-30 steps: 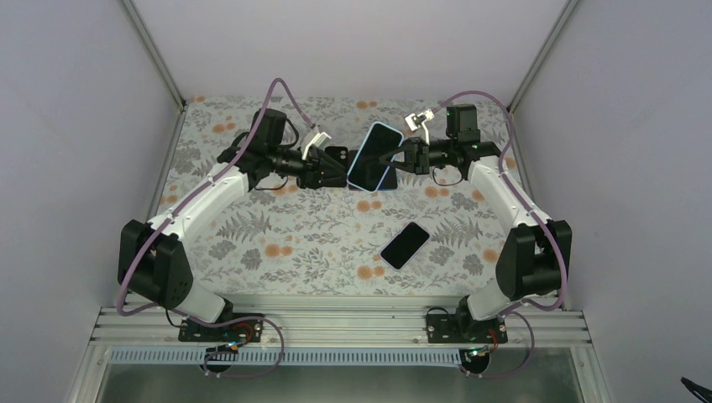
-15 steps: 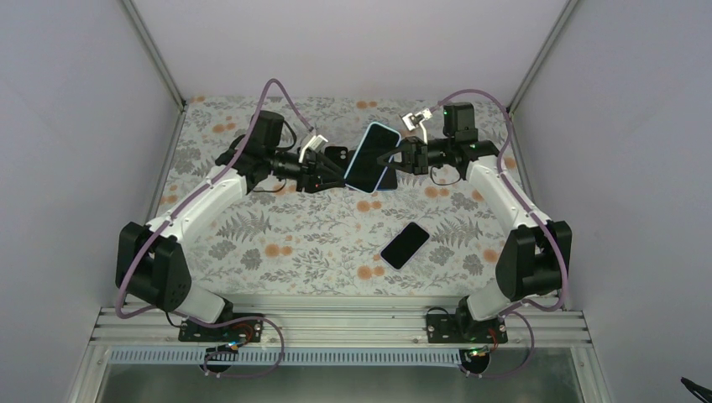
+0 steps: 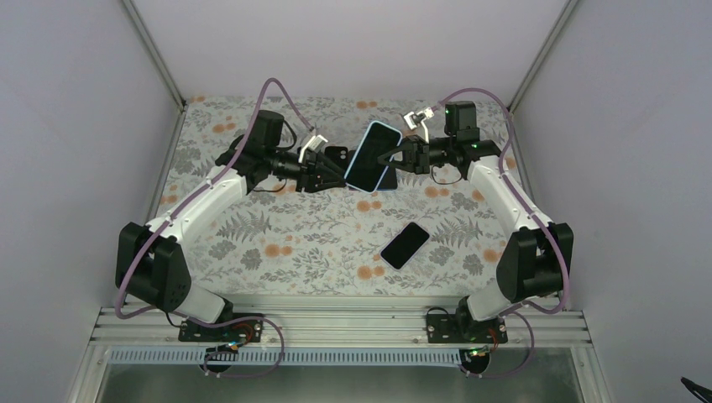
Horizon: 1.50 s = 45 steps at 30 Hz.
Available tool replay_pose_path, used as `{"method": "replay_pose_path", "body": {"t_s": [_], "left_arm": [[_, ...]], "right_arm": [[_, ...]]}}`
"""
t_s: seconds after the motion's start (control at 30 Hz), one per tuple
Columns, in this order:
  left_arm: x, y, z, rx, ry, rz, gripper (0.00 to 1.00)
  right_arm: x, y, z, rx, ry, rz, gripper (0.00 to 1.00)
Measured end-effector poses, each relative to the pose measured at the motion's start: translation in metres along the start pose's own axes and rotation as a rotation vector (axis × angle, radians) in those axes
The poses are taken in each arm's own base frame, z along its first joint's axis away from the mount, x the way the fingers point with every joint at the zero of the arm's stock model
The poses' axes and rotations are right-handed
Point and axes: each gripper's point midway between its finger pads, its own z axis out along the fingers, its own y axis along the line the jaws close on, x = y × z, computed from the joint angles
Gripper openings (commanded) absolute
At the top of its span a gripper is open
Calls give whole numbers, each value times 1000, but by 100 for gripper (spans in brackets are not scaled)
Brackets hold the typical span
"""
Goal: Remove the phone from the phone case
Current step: Remove the phone case from the phone.
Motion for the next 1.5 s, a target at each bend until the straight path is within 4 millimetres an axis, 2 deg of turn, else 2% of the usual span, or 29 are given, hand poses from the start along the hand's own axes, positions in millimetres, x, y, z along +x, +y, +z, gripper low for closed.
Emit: {"method": "replay_pose_path", "body": {"t_s": [0.43, 1.13, 1.3, 1.4, 1.5], "left_arm": [[3, 8, 0, -42, 4, -16, 27], [7, 26, -4, -88, -4, -67, 24], [13, 47, -7, -156, 2, -101, 24], [16, 52, -7, -174, 6, -111, 24], [16, 52, -7, -173, 6, -111, 31]], "right_arm": [[0, -6, 0, 36, 0, -4, 4], [0, -11, 0, 74, 1, -11, 4], [0, 8, 6, 7, 12, -22, 4], [0, 19, 10, -26, 19, -38, 4], [0, 23, 11, -40, 21, -44, 4]]}}
